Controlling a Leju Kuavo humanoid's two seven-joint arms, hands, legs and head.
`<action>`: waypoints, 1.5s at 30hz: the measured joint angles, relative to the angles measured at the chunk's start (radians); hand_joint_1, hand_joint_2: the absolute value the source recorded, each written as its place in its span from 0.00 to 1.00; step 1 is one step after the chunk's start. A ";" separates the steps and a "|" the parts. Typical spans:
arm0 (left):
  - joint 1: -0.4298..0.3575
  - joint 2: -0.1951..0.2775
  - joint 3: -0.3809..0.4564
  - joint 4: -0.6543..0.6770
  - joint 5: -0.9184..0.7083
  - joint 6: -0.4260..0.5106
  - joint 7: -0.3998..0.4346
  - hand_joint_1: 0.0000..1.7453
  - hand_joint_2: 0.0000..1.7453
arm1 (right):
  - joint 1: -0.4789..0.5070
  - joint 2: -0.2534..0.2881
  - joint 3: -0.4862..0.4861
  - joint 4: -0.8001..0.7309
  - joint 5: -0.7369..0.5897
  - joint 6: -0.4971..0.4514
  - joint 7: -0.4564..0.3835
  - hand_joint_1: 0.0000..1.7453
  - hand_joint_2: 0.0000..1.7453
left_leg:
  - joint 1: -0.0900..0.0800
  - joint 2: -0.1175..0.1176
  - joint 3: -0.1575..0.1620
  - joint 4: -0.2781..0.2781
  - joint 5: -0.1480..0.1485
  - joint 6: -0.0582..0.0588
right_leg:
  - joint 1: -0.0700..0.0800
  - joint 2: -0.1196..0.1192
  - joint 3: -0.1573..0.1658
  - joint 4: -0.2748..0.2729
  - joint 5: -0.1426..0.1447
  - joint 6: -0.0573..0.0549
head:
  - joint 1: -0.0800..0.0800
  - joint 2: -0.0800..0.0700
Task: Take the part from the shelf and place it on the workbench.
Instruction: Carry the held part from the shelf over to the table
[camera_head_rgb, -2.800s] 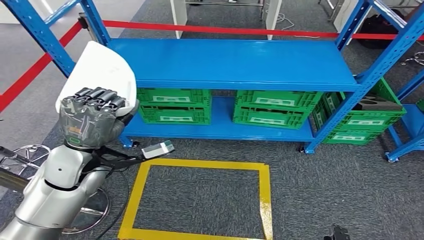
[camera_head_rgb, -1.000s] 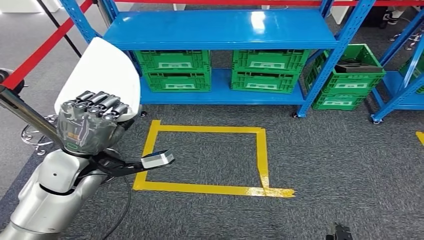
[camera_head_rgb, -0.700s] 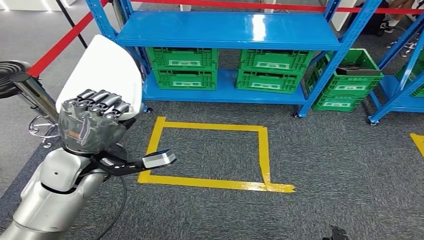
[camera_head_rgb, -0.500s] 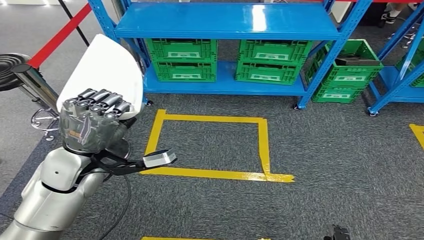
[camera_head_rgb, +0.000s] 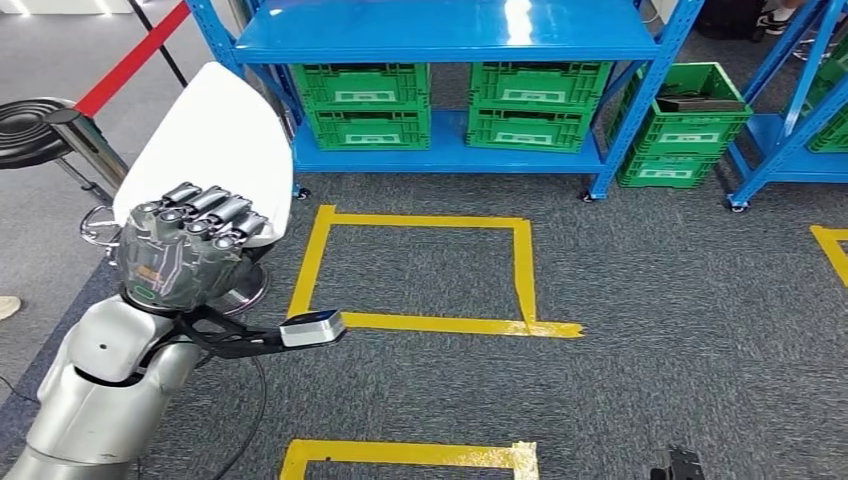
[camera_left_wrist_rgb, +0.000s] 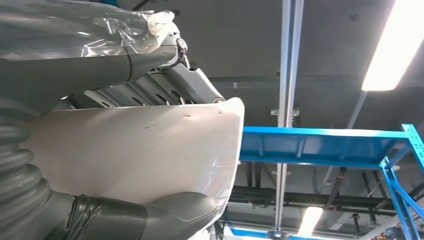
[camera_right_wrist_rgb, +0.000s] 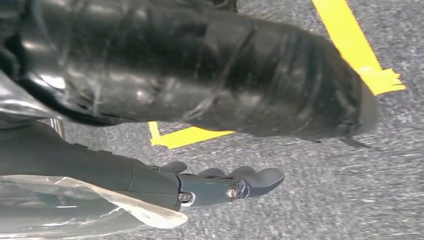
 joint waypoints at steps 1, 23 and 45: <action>-0.001 -0.008 0.009 0.000 0.001 0.000 -0.008 1.00 1.00 | 0.000 0.001 0.000 0.000 0.000 0.000 -0.001 0.00 0.00 | -0.002 0.000 0.048 -0.074 -0.018 0.006 | 0.001 0.000 -0.006 0.001 0.009 0.004 | 0.000 0.000; 0.010 -0.067 0.069 0.019 -0.013 -0.002 0.001 1.00 1.00 | 0.007 0.003 0.000 0.000 0.001 -0.012 -0.017 0.00 0.00 | -0.015 0.005 -0.015 -0.133 0.026 0.045 | 0.001 0.006 0.069 0.006 -0.062 0.023 | 0.003 0.000; 0.014 -0.058 0.075 0.022 -0.017 -0.002 0.015 1.00 1.00 | 0.004 0.004 0.004 0.000 0.044 -0.067 -0.026 0.00 0.00 | -0.015 0.004 -0.030 -0.134 0.041 0.023 | 0.000 0.004 0.054 0.007 -0.048 0.017 | 0.003 0.000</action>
